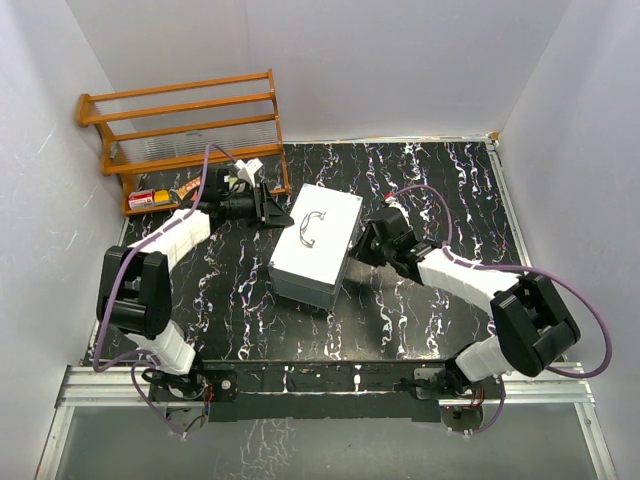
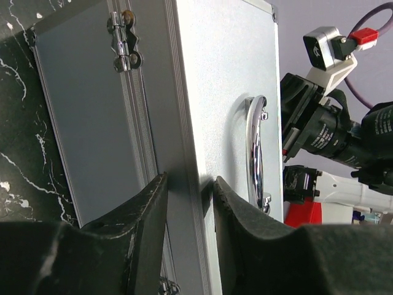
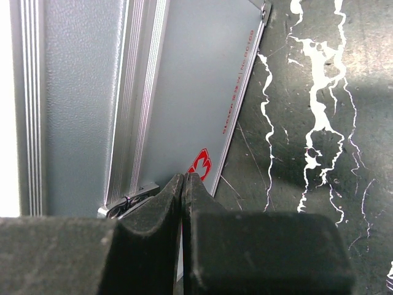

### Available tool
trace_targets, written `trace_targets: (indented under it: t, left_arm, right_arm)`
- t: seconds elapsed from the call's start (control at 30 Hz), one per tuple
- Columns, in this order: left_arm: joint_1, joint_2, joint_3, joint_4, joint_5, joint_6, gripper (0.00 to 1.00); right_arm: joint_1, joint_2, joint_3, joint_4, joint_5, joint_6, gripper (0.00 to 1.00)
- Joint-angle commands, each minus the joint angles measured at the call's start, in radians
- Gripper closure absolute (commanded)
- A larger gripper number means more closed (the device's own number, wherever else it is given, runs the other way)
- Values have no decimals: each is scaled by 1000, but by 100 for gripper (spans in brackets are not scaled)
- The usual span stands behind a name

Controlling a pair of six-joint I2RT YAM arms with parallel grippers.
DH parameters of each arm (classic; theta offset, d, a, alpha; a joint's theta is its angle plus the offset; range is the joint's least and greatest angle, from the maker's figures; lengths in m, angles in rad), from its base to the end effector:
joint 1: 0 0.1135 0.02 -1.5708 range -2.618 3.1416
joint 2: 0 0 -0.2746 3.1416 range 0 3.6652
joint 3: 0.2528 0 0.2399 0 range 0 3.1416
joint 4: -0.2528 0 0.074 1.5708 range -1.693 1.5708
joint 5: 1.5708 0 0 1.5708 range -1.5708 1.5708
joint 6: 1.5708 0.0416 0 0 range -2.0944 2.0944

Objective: Organize the medicine kit

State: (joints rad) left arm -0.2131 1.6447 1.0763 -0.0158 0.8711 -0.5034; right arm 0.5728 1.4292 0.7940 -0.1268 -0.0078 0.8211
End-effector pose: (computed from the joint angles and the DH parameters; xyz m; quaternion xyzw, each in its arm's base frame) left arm 0.3377 -0.1056 0.2573 0.0822 0.8190 -0.4986 0.2718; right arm 0.2414 0.1561 0.2160 0.1123 0.9124 0.2553 0.2994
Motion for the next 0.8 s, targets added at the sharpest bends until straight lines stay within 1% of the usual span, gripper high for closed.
trace_targets:
  t: [0.0, 0.23, 0.3, 0.37, 0.4, 0.5, 0.57, 0.67, 0.7, 0.77]
  left_arm:
    - [-90, 72, 12, -102, -59, 1, 70]
    - [-115, 127, 104, -118, -124, 5, 70]
    - [-115, 133, 126, -129, -155, 15, 69]
    - [-115, 132, 155, -175, -212, 41, 67]
    - [-115, 128, 174, -210, -265, 57, 67]
    - [-115, 89, 216, -298, -409, 105, 64]
    - [-114, 40, 230, -344, -505, 125, 57]
    - [-114, -54, 251, -421, -644, 170, 43]
    - [-114, -89, 250, -438, -691, 180, 35]
    - [-112, -166, 238, -467, -769, 196, 8]
  right_arm:
    - [29, -61, -3, 252, -43, 83, 100]
    - [28, -43, -22, 309, 7, 73, 100]
    - [29, -42, -27, 324, 18, 69, 98]
    - [28, -52, -35, 328, 25, 66, 94]
    - [28, -63, -39, 319, 32, 68, 92]
    - [24, -113, -50, 232, 87, 70, 85]
    - [22, -161, -59, 133, 143, 67, 81]
    - [18, -240, -68, -33, 244, 46, 74]
    - [15, -272, -68, -89, 276, 39, 70]
    - [11, -334, -60, -192, 331, -2, 63]
